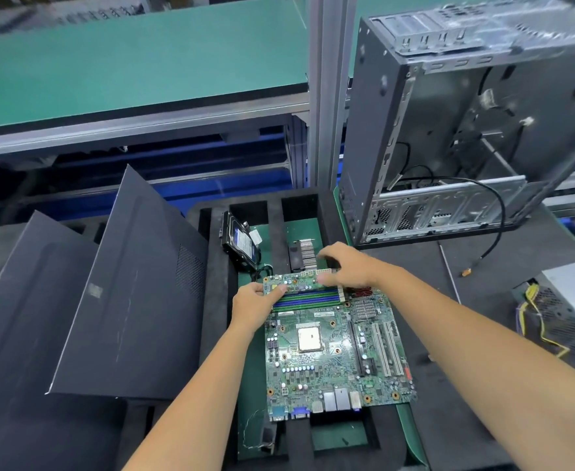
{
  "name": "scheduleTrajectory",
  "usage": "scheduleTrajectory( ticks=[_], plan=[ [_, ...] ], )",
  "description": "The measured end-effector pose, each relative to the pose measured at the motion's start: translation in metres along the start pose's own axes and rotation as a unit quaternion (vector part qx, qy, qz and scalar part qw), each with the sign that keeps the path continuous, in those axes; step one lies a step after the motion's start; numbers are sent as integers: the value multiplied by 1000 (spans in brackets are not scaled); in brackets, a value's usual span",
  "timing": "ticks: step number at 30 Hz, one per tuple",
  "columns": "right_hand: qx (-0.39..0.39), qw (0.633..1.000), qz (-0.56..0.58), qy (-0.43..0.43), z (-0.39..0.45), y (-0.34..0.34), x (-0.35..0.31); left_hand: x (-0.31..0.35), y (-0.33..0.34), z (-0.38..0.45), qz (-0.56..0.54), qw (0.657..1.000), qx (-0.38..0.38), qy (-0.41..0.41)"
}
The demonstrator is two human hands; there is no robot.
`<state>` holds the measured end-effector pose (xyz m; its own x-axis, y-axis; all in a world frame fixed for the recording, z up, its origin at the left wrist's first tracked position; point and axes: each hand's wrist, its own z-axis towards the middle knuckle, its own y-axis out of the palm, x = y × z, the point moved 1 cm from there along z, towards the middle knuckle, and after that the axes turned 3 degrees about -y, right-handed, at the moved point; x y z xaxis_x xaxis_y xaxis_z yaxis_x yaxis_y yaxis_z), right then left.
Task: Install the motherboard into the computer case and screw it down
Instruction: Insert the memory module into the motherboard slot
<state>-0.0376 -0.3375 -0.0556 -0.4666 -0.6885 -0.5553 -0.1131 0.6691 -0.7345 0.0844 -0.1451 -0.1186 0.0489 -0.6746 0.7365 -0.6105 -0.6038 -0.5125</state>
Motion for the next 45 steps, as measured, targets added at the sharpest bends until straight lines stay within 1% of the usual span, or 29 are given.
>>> scheduleTrajectory(
  ticks=[2,3,4,5,6,8,10,12,14,16,20,22,25,28,32,33,34,36,38,41,43,45],
  plan=[
    [121,990,68,9,-15,-6,5,0,-2,-2,9,1000,-4,3],
    [183,978,102,27,-23,-8,9,0,-2,-4,13,1000,0,6],
    [229,964,123,56,-31,-8,13,1,-3,-6,13,1000,9,8],
    [261,954,126,80,-39,-9,17,2,-3,-8,10,1000,23,11],
    [272,951,106,102,-46,-8,22,4,-3,-10,9,999,41,21],
    [252,956,70,133,-55,-8,29,9,-3,-14,17,995,77,55],
    [232,959,72,144,-62,-8,34,16,-3,-16,28,992,96,78],
    [219,961,85,145,-68,-7,37,19,-4,-19,32,992,96,77],
    [205,961,92,163,-74,-4,40,18,-5,-22,51,992,90,69],
    [176,960,92,198,-80,3,40,14,-7,-25,62,994,78,44],
    [116,946,119,279,-87,22,35,2,-6,-33,79,995,17,-51],
    [99,940,127,301,-89,29,32,-3,-4,-39,68,995,-16,-73],
    [102,937,130,309,-91,34,25,-10,-1,-45,66,994,-30,-84],
    [96,941,116,305,-93,30,20,-10,-3,-48,70,995,-20,-67],
    [105,940,116,302,-97,21,19,8,-4,-50,109,992,52,-19],
    [103,939,121,304,-100,21,18,13,-3,-51,118,991,51,-24],
    [96,940,130,301,-101,22,18,16,-2,-51,125,991,38,-42],
    [64,941,136,303,-104,27,17,16,1,-53,133,986,-14,-95],
    [63,941,133,304,-102,30,17,10,5,-56,139,982,-61,-116],
    [76,935,155,308,-100,33,16,6,9,-61,175,974,-103,-102],
    [84,930,169,315,-99,34,17,9,8,-66,188,973,-108,-82],
    [94,917,215,324,-100,37,17,10,6,-70,178,976,-102,-77]
  ],
)
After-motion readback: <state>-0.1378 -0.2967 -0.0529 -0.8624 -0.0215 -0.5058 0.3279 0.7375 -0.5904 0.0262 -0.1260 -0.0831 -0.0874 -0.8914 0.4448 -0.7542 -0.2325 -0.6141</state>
